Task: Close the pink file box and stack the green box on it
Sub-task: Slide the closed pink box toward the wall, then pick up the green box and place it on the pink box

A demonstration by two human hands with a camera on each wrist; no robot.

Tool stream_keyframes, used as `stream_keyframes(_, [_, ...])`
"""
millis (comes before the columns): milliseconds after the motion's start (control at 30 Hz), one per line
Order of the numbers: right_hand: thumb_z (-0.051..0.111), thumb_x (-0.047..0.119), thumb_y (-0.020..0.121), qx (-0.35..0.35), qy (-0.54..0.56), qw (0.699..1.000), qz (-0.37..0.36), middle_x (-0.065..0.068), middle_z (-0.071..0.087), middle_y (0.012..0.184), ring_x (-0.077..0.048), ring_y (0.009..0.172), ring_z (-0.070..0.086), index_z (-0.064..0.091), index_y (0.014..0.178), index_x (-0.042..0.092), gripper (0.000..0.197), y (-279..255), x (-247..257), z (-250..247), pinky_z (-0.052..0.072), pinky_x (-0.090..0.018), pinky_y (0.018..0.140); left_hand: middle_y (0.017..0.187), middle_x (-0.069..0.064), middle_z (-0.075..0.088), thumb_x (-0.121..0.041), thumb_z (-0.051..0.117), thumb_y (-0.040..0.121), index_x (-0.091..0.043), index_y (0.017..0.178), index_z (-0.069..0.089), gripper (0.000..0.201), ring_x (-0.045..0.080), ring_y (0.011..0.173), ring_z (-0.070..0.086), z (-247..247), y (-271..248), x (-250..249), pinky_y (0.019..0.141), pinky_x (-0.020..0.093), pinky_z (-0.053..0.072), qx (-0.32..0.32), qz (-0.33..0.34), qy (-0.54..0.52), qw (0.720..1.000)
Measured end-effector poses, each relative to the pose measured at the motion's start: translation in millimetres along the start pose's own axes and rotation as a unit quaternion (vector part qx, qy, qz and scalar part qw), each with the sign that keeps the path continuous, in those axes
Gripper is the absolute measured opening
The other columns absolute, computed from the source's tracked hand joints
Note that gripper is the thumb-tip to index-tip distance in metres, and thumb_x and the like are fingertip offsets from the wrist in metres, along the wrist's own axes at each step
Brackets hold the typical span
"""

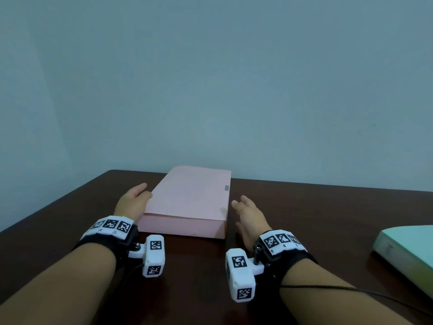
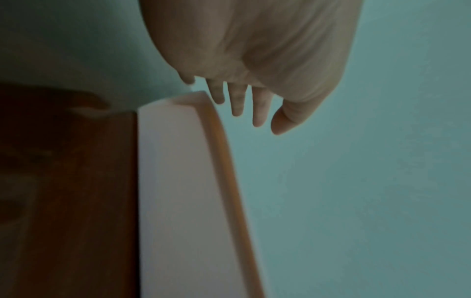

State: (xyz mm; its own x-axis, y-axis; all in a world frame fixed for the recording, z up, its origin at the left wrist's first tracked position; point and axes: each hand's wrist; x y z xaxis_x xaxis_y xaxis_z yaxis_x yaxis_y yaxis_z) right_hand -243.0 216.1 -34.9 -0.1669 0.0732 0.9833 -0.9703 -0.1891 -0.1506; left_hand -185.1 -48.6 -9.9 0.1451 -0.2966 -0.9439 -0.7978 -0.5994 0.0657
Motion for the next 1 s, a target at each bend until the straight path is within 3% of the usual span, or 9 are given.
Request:
stream_keyframes(133, [0.055, 0.03, 0.092, -0.013, 0.009, 1.0, -0.025, -0.001, 0.033, 0.158, -0.021, 0.144, 0.034, 0.028, 0.152, 0.023, 0.066, -21, 18, -18, 0.027, -0.045, 0.118, 0.149, 0.0, 0.051, -0.019, 0.054, 0.096, -0.019, 0.144, 0.052, 0.048, 0.019, 0.129, 0.05, 15, -33, -38, 0.094, 0.025, 0.033, 0.01, 0.044, -0.002, 0.999])
stream_keyframes(400, [0.055, 0.035, 0.092, -0.044, 0.018, 0.996, -0.077, -0.002, 0.042, 0.151, -0.018, 0.126, 0.045, 0.033, 0.15, 0.022, 0.063, -88, 62, -72, 0.032, -0.044, 0.115, 0.152, 0.002, 0.046, -0.028, 0.055, 0.096, -0.019, 0.147, 0.047, 0.052, 0.021, 0.14, 0.041, 69, -128, -106, 0.106, 0.03, 0.03, 0.101, 0.086, -0.035, 0.991])
stream_keyframes(533, [0.055, 0.041, 0.09, -0.072, -0.004, 0.993, -0.089, -0.001, 0.04, 0.152, -0.021, 0.136, 0.042, 0.035, 0.148, 0.024, 0.064, -122, 80, -116, 0.03, -0.046, 0.116, 0.144, 0.001, 0.049, -0.03, 0.051, 0.098, -0.018, 0.143, 0.05, 0.047, 0.021, 0.131, 0.044, 103, -179, -123, 0.1, 0.029, 0.033, 0.145, 0.067, -0.058, 0.985])
stream_keyframes(600, [0.053, 0.044, 0.09, -0.091, -0.035, 0.991, -0.094, -0.001, 0.039, 0.153, -0.022, 0.138, 0.04, 0.035, 0.148, 0.022, 0.065, -138, 89, -140, 0.029, -0.045, 0.115, 0.139, -0.003, 0.047, -0.032, 0.047, 0.099, -0.02, 0.14, 0.052, 0.043, 0.022, 0.132, 0.043, 121, -203, -128, 0.106, 0.033, 0.034, 0.174, 0.061, -0.067, 0.981])
stream_keyframes(733, [0.048, 0.046, 0.094, -0.136, -0.105, 0.981, -0.093, -0.001, 0.036, 0.155, -0.024, 0.141, 0.037, 0.035, 0.149, 0.016, 0.064, -166, 104, -191, 0.029, -0.041, 0.112, 0.146, -0.004, 0.044, -0.033, 0.043, 0.1, -0.02, 0.143, 0.049, 0.045, 0.02, 0.141, 0.037, 159, -247, -133, 0.112, 0.038, 0.032, 0.227, 0.052, -0.069, 0.97])
stream_keyframes(1000, [0.046, 0.044, 0.095, -0.231, -0.244, 0.94, -0.056, -0.01, 0.048, 0.147, -0.027, 0.136, 0.043, 0.043, 0.144, 0.007, 0.061, -208, 102, -300, 0.032, -0.036, 0.109, 0.146, 0.0, 0.05, -0.041, 0.05, 0.092, -0.024, 0.139, 0.051, 0.049, 0.019, 0.127, 0.047, 236, -323, -138, 0.114, 0.045, 0.036, 0.341, 0.011, -0.073, 0.937])
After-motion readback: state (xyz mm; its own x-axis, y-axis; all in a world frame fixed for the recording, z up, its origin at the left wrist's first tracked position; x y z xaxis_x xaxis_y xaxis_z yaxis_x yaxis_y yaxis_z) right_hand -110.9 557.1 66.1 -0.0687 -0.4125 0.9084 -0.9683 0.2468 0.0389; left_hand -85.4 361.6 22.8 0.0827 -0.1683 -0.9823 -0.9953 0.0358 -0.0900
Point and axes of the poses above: each hand's wrist, its own y-axis towards the middle knuckle, its own z-axis out of the palm, x = y × z
